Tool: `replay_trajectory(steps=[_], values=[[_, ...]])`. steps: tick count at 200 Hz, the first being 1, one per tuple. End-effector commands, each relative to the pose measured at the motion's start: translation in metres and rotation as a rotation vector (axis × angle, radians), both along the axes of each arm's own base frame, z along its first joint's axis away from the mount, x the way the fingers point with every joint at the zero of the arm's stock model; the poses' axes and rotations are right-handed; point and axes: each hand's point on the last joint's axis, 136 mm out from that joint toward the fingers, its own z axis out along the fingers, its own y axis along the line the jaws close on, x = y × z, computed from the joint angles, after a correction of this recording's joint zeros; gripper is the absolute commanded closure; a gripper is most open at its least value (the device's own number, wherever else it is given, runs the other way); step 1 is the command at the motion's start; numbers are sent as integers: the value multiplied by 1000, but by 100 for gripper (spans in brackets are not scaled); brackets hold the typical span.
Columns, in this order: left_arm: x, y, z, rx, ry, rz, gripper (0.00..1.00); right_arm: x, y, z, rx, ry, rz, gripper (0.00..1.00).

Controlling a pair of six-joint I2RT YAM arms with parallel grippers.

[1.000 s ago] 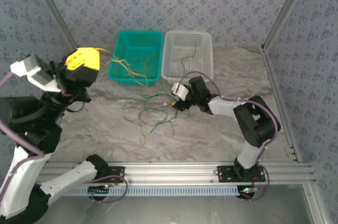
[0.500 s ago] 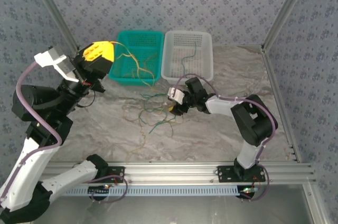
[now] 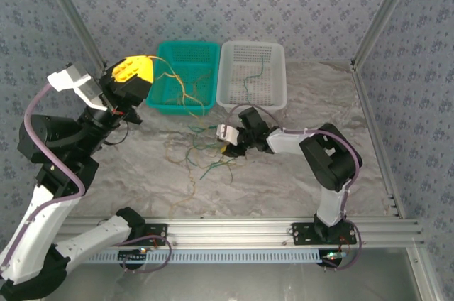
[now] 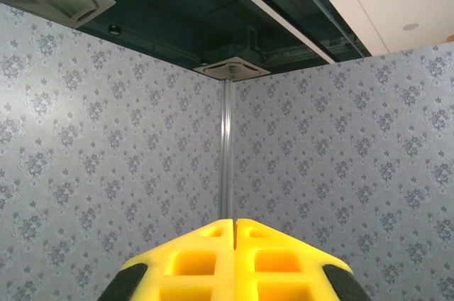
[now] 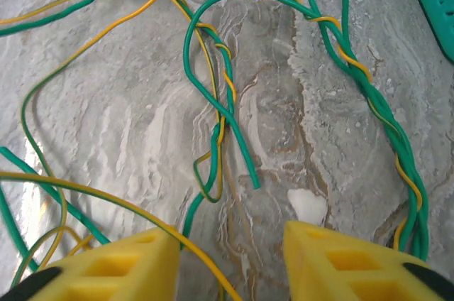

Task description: Untangle the cables

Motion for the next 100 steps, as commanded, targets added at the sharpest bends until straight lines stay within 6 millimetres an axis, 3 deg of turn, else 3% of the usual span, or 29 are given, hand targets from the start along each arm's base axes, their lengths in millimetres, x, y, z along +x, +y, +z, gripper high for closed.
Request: replay_trajectory(steps=[1, 25, 49, 74, 100], values=[[0, 4, 5, -15, -27, 30, 100, 6, -1, 2, -11, -8, -4, 70], [6, 4, 1, -5, -18, 51, 100, 5, -4, 15, 9, -7, -13, 91], [13, 3, -6, 14, -11, 86, 100, 6, -8, 30, 20, -19, -37, 100], [35, 0, -22, 70, 37, 160, 100, 6, -14, 58, 57, 4, -87, 100], [71, -3, -52, 156, 129, 234, 100, 0, -24, 94, 142, 49, -115, 100]])
